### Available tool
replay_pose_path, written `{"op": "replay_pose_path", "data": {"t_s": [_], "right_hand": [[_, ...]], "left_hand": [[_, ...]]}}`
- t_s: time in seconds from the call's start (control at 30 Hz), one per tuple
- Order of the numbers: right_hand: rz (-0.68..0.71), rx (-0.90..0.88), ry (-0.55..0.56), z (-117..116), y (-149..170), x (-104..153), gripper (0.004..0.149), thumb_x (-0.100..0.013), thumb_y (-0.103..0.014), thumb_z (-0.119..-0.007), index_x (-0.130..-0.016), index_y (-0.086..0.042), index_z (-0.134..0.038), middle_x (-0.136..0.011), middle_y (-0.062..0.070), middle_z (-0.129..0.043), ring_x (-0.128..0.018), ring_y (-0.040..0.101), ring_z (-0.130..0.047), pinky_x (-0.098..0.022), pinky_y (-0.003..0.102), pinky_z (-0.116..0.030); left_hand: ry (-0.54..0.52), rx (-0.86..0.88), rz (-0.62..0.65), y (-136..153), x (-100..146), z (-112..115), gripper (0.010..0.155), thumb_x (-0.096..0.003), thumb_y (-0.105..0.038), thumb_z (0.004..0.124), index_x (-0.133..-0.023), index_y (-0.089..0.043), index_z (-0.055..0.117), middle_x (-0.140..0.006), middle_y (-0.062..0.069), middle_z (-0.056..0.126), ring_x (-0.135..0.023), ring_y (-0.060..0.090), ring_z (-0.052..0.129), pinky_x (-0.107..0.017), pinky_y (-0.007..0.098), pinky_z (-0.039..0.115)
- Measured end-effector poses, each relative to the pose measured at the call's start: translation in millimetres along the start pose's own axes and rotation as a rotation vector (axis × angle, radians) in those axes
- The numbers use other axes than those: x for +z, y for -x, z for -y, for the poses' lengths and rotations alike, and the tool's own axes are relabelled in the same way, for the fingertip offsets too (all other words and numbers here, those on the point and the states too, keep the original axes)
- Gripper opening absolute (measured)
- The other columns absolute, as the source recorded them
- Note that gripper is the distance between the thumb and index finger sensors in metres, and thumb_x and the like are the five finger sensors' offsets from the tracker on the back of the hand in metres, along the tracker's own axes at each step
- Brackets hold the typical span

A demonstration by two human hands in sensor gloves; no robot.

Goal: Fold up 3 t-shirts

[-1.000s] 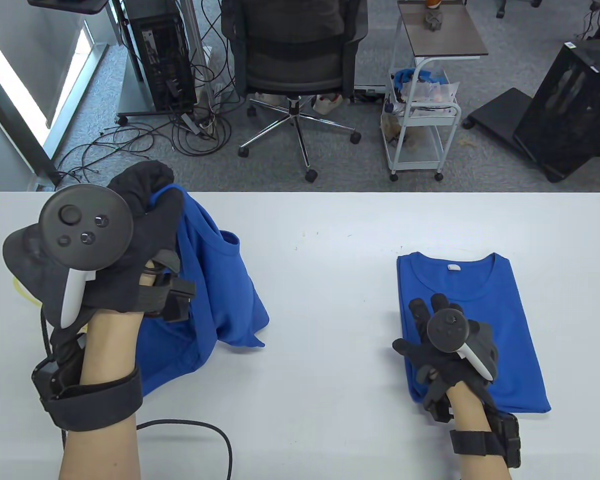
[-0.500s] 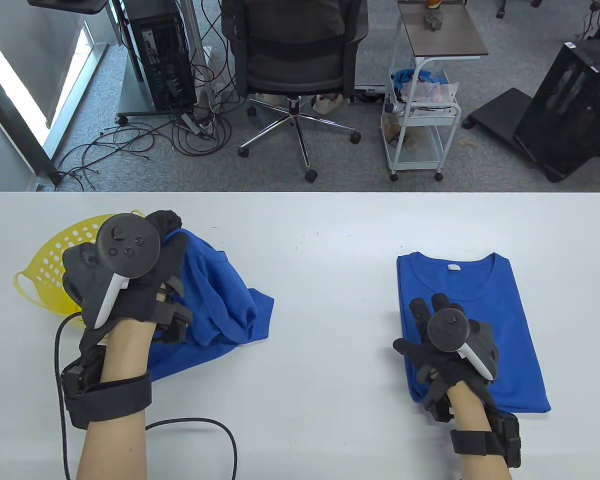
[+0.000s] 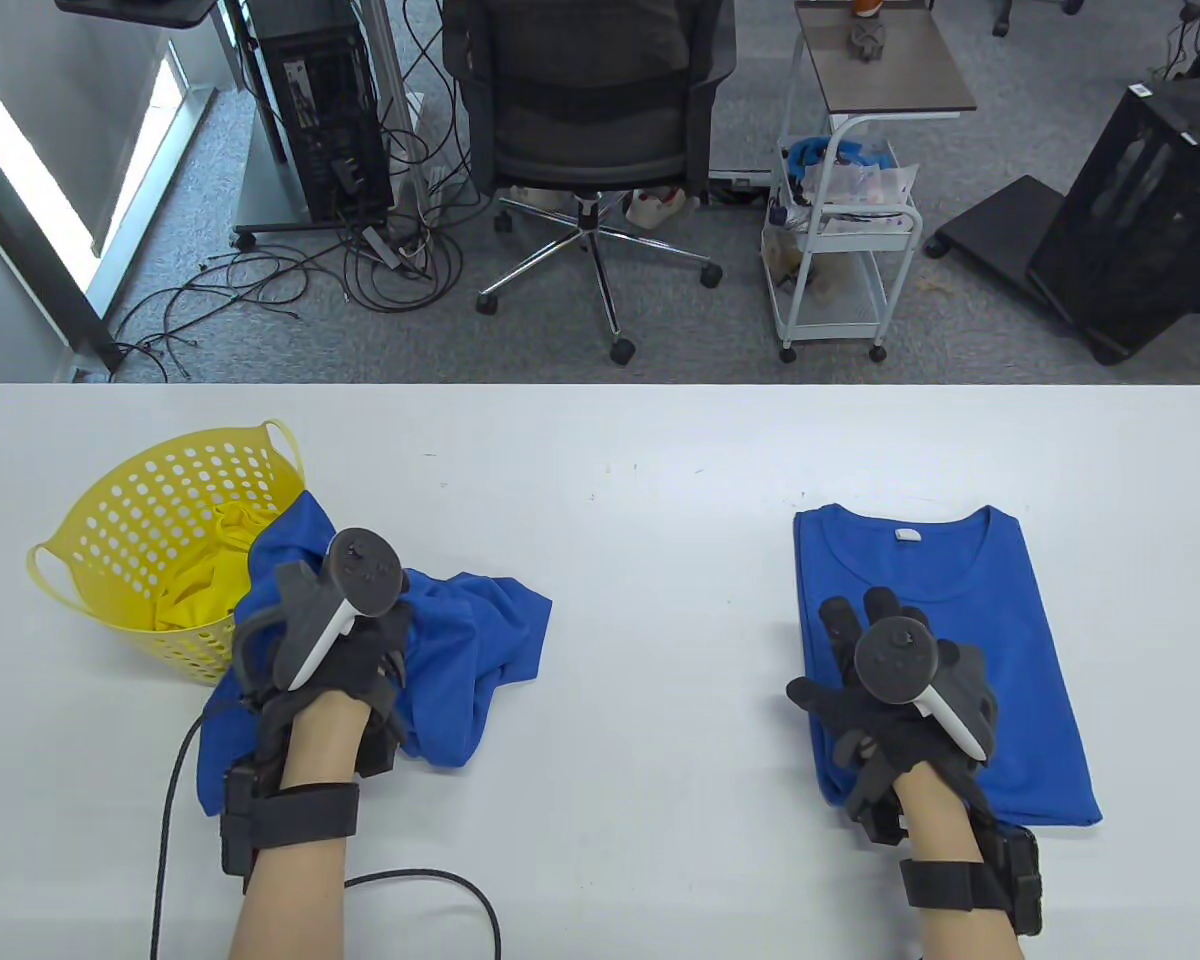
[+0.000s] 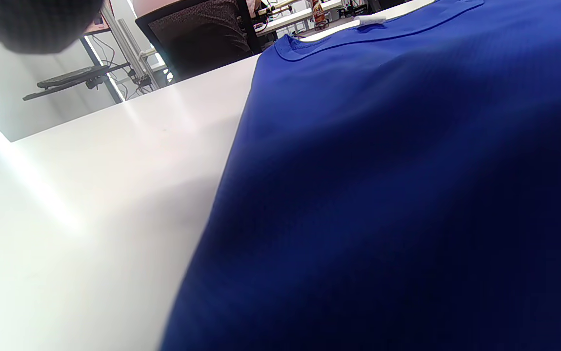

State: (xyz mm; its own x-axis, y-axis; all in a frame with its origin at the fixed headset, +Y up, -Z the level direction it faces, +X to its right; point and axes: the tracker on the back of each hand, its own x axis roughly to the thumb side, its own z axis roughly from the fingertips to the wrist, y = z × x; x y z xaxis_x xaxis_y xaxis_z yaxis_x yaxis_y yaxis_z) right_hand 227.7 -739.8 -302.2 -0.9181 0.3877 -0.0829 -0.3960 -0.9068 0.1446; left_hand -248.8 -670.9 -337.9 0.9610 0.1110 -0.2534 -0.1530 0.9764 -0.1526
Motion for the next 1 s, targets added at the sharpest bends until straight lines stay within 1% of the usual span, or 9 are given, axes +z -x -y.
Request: {"op": "replay_pose_path", "data": {"t_s": [0.07,0.13,0.23,0.33,0.47,0.57,0.7,0.9,1.0], "right_hand": [[-0.001,0.004,0.000,0,0,0,0.083,-0.038,-0.054,-0.077,-0.101,-0.033,-0.027,-0.109,0.010,0.000,-0.101,0.050,-0.006,-0.067,0.077,-0.007],[-0.001,0.008,0.002,0,0,0,0.083,-0.038,-0.054,-0.077,-0.101,-0.033,-0.027,-0.109,0.010,0.000,-0.101,0.050,-0.006,-0.067,0.077,-0.008],[-0.001,0.015,0.003,0,-1,0,0.083,-0.038,-0.054,-0.077,-0.101,-0.033,-0.027,-0.109,0.010,0.000,-0.101,0.050,-0.006,-0.067,0.076,-0.007],[0.000,0.024,0.002,-1,-1,0,0.083,-0.038,-0.054,-0.077,-0.101,-0.033,-0.027,-0.109,0.010,0.000,-0.101,0.050,-0.006,-0.067,0.076,-0.007],[0.003,0.040,-0.001,-2,-3,0,0.083,-0.038,-0.054,-0.077,-0.101,-0.033,-0.027,-0.109,0.010,0.000,-0.101,0.050,-0.006,-0.067,0.077,-0.007],[0.010,0.050,0.000,-3,-6,0,0.083,-0.038,-0.054,-0.077,-0.101,-0.033,-0.027,-0.109,0.010,-0.001,-0.101,0.050,-0.006,-0.067,0.077,-0.008],[0.032,0.068,0.006,-3,-11,2,0.083,-0.038,-0.054,-0.077,-0.101,-0.033,-0.027,-0.109,0.011,-0.001,-0.100,0.051,-0.007,-0.066,0.077,-0.008],[0.117,0.135,-0.002,-10,-40,8,0.081,-0.038,-0.054,-0.077,-0.101,-0.032,-0.032,-0.110,0.011,-0.003,-0.100,0.051,-0.007,-0.066,0.077,-0.008],[0.160,0.165,-0.025,-16,-52,11,0.076,-0.038,-0.054,-0.077,-0.100,-0.030,-0.042,-0.110,0.011,-0.009,-0.101,0.051,-0.008,-0.066,0.077,-0.008]], "left_hand": [[0.089,-0.072,-0.024,4,-5,19,0.050,-0.0432,-0.041,0.081,-0.092,-0.036,0.073,-0.095,-0.004,0.086,-0.089,0.024,0.083,-0.064,0.047,0.077],[0.141,-0.117,-0.023,7,-7,35,0.054,-0.0427,-0.047,0.079,-0.095,-0.038,0.069,-0.102,-0.004,0.077,-0.096,0.026,0.075,-0.067,0.049,0.074],[0.174,-0.099,-0.001,6,-10,56,0.055,-0.0424,-0.050,0.077,-0.095,-0.040,0.067,-0.104,-0.004,0.075,-0.097,0.027,0.072,-0.067,0.050,0.073],[0.194,-0.077,0.009,3,-10,70,0.056,-0.0424,-0.053,0.075,-0.096,-0.041,0.064,-0.103,-0.004,0.073,-0.096,0.026,0.073,-0.066,0.049,0.075],[0.205,-0.011,0.052,-5,-9,78,0.058,-0.0413,-0.059,0.072,-0.096,-0.043,0.063,-0.098,-0.004,0.076,-0.084,0.017,0.084,-0.058,0.042,0.082],[0.198,0.034,0.064,-19,-7,83,0.059,-0.0406,-0.061,0.071,-0.096,-0.041,0.065,-0.096,-0.002,0.077,-0.077,0.015,0.089,-0.054,0.040,0.085],[0.212,0.053,0.089,-35,-6,86,0.060,-0.0410,-0.061,0.068,-0.097,-0.038,0.064,-0.095,0.000,0.078,-0.074,0.015,0.091,-0.053,0.038,0.086],[0.326,0.289,0.210,-73,-1,97,0.066,-0.0410,-0.063,0.066,-0.099,-0.032,0.062,-0.095,0.004,0.077,-0.074,0.016,0.092,-0.052,0.037,0.088],[0.368,0.377,0.269,-96,4,105,0.062,-0.0417,-0.056,0.072,-0.098,-0.031,0.065,-0.095,0.005,0.077,-0.075,0.016,0.093,-0.053,0.037,0.088]]}}
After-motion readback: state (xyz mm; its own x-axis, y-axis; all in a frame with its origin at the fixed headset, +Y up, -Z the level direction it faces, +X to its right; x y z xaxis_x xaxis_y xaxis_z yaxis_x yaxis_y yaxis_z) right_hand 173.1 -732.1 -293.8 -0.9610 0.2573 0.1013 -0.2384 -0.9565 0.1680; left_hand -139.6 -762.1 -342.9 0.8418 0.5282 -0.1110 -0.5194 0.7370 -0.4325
